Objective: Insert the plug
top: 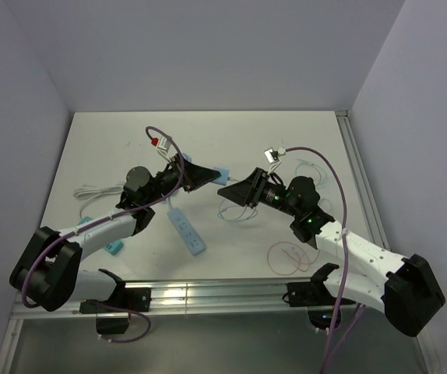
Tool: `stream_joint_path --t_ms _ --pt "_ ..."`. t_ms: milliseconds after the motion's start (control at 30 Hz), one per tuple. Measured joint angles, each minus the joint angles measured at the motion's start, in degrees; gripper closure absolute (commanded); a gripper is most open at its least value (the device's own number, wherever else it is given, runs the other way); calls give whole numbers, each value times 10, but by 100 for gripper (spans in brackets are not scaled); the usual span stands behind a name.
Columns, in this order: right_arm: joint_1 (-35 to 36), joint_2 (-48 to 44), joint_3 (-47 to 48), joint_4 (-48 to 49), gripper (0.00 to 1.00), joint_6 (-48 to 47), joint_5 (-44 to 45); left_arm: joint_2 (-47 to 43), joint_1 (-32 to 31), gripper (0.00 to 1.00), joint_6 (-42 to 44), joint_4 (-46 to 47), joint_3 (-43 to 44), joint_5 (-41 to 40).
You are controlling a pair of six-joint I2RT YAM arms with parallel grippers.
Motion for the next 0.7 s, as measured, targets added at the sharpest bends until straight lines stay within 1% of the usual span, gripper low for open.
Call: stream_joint_path --t_ms 233,700 --pt "-7 2 0 10 40 5 2 0 0 99 -7 8 0 7" --pt "-8 7 0 10 40 -2 7 -8 0 99 -6 -3 -1 5"
